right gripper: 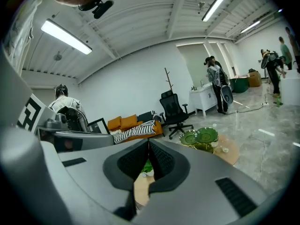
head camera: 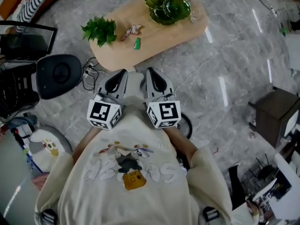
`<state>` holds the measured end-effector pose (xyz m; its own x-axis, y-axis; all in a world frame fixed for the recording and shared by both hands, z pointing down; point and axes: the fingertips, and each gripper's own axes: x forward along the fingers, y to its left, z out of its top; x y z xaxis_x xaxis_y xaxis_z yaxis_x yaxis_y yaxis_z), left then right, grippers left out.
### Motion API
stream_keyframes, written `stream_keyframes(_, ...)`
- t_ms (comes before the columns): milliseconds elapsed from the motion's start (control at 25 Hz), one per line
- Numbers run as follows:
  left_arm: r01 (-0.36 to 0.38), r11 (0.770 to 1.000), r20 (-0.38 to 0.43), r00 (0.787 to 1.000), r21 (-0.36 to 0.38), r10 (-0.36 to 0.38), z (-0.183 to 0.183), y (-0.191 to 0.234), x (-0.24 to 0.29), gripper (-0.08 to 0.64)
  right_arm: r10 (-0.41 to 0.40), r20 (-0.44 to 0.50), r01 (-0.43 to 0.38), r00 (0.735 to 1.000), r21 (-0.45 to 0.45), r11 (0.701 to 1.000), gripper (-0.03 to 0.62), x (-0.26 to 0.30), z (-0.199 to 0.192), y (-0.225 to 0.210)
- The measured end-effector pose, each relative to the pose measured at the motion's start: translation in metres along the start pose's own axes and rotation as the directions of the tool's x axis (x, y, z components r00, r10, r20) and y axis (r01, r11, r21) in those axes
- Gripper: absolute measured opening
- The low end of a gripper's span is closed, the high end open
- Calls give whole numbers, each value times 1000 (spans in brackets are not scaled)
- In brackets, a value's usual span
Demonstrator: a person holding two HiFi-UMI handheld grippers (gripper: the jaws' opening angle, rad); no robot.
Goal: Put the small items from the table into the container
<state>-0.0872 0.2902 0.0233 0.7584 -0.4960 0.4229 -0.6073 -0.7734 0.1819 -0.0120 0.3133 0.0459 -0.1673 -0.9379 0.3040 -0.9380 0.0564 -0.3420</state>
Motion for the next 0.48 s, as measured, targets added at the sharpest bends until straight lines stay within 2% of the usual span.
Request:
stream_keyframes(200, -21, 1000, 13, 1000, 8, 21, 5, 4, 1, 9, 30, -19, -30, 999, -14, 999, 6, 8, -2, 5)
stream_keyframes(480, -47, 998, -13, 999, -45, 46, -11, 18, 6, 9, 78, -70, -82, 994, -54, 995, 6, 22, -18, 20)
